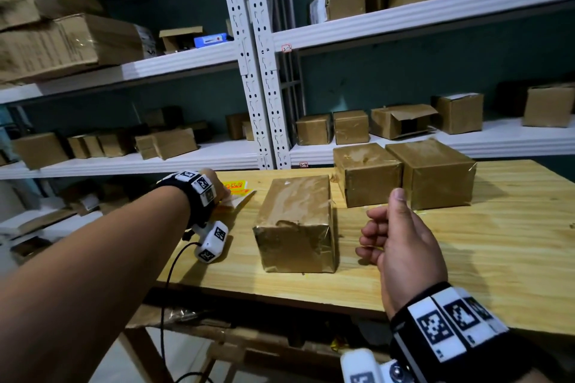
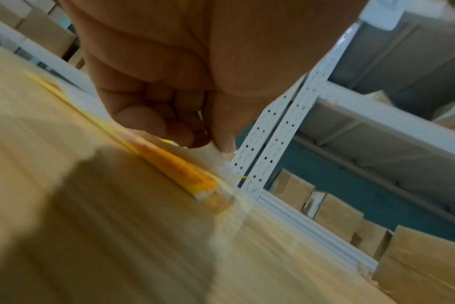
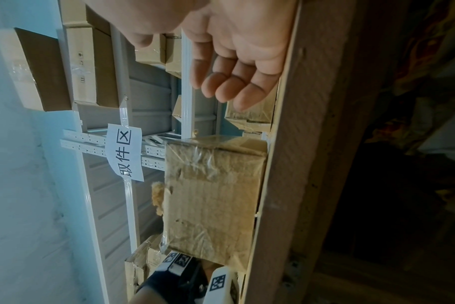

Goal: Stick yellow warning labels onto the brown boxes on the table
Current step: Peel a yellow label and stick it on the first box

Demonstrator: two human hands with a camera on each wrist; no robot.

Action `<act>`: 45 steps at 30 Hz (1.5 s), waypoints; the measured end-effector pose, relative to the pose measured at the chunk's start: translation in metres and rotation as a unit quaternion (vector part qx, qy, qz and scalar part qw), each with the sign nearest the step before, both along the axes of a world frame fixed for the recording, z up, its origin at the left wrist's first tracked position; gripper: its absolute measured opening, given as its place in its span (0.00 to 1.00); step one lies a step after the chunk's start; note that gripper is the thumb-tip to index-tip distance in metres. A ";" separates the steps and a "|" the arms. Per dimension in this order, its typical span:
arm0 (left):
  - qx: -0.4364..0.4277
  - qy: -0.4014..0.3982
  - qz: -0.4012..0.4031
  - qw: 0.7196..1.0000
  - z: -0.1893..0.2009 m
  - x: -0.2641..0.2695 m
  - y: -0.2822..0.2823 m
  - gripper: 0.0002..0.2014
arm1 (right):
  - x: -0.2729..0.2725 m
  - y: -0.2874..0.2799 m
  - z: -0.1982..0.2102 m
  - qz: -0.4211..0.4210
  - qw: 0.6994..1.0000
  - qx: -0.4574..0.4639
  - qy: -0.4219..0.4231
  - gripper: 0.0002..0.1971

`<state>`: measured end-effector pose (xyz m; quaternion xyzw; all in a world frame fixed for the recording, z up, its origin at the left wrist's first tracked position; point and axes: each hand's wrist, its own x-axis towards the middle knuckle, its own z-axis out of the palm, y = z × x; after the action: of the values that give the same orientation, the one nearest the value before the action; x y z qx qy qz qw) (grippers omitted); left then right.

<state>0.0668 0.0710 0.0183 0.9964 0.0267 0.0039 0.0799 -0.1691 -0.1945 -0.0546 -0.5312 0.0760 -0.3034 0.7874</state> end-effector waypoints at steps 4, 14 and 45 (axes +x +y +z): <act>-0.246 -0.101 0.018 0.964 0.009 -0.011 0.019 0.10 | 0.001 -0.001 0.000 -0.007 1.000 -0.006 0.006 0.40; -0.553 -0.267 -0.093 0.784 0.023 -0.107 0.010 0.07 | -0.006 -0.002 0.002 0.041 0.998 -0.042 0.019 0.17; -0.147 -0.267 -0.427 0.851 0.004 -0.213 -0.074 0.14 | -0.021 0.003 0.014 0.064 0.997 -0.027 0.031 0.12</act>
<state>-0.1467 -0.0026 0.0220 0.8468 -0.4233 0.2318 0.2235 -0.1898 -0.1918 -0.0405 -0.5651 0.0585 -0.2373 0.7880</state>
